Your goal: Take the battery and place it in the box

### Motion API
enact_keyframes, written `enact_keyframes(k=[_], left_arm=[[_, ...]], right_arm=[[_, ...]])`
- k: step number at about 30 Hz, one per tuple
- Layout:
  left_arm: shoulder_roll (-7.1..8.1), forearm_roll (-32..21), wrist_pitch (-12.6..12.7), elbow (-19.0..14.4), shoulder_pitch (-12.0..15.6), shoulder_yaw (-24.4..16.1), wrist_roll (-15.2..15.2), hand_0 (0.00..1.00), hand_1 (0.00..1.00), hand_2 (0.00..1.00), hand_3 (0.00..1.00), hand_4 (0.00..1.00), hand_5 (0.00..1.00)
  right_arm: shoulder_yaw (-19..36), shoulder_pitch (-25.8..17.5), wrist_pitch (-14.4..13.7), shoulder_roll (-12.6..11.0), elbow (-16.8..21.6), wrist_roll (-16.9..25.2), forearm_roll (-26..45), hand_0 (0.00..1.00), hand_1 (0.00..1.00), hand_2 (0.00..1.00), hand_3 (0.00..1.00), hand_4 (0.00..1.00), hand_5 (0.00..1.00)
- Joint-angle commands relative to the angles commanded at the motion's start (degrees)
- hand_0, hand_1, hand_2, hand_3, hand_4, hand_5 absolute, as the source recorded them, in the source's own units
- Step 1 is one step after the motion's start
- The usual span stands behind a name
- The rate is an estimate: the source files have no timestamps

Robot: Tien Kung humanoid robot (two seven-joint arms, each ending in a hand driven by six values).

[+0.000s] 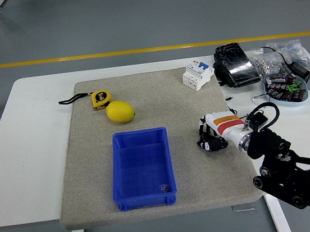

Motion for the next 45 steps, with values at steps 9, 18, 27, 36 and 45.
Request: enact_keyframes(k=[9,18,27,36,45], left_arm=[[0.06,0.1,-0.1,0.0,0.1,-0.1,0.0,0.599,0.571,0.653,0.587,0.641,0.593],[0.18,1.4,-0.1,0.0,0.4,-0.9,0.5,0.599,0.572,0.653,0.587,0.640,0.593],[0.23,2.2,-0.1,0.0,0.6,-1.6,0.7,0.602,0.572,0.653,0.587,0.641,0.595],[0.46,2.1,-0.2,0.0,0.5,-1.3,0.6,0.601,0.570,0.652,0.587,0.641,0.595],[0.67,1.8,-0.1,0.0,0.4,-1.0,0.4,0.602,0.567,0.652,0.587,0.641,0.595]], right_arm=[[0.6,-0.1,0.0,-0.1,0.6,0.0,-0.3,0.113,0.314,0.397,0.432,0.699,0.208],[1.6,-0.2,-0.1,-0.3,1.7,0.0,-1.1,0.110,0.309,0.396,0.432,0.702,0.215],[2.9,0.7,0.0,0.0,3.6,-0.3,-2.3,0.110,0.305,0.391,0.431,0.687,0.183],[4.3,3.6,0.4,1.1,6.9,-1.4,-4.1,0.108,0.303,0.391,0.431,0.686,0.185],[3.1,7.2,0.8,4.1,12.2,-2.6,-5.3,0.108,0.300,0.390,0.432,0.690,0.191]])
